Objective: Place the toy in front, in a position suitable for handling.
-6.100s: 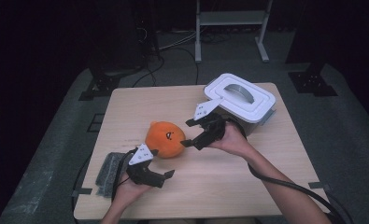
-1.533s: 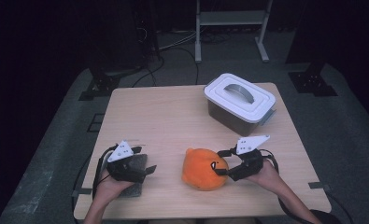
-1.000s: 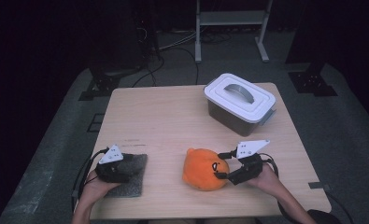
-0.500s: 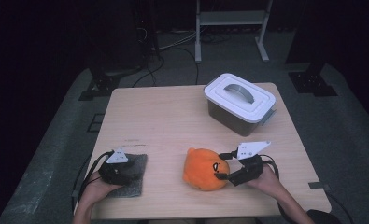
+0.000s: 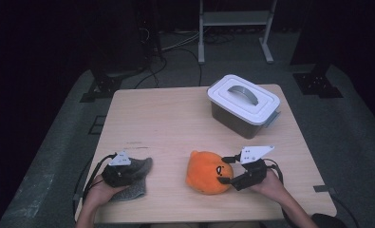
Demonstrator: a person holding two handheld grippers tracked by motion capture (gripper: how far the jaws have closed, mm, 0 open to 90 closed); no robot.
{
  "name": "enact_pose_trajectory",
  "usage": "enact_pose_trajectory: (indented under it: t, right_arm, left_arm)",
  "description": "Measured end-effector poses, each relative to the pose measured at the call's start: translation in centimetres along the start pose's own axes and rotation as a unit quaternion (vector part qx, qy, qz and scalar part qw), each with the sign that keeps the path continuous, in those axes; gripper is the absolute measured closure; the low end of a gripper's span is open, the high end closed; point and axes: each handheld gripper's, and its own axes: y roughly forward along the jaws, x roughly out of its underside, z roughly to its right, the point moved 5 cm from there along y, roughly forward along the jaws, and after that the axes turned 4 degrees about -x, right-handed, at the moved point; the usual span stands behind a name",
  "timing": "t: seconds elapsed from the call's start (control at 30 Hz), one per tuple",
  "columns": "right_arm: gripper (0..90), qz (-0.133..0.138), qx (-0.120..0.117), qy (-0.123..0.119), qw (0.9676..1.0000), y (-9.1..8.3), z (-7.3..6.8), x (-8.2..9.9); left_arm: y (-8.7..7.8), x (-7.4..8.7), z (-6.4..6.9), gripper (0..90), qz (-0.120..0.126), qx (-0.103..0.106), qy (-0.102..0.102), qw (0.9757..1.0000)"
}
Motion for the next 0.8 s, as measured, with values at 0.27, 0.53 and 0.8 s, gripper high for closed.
enact_pose_trajectory:
  t: [0.27,0.53,0.8]
  right_arm:
    - [26.1,-0.001,-0.007,-0.002,1.0000,0.2,0.2,0.4]
    - [26.9,-0.018,-0.005,-0.024,0.9995,0.5,0.0,-0.1]
    - [26.9,-0.021,-0.002,-0.030,0.9993,1.0,-0.2,-0.5]
  left_arm:
    - [-0.6,-3.1,1.5,77.5,0.082,0.048,-0.003,0.9955]
    - [0.1,-9.2,6.7,77.5,0.145,0.120,0.063,0.9800]
    - [2.8,-14.0,11.4,77.4,0.165,0.160,0.130,0.9645]
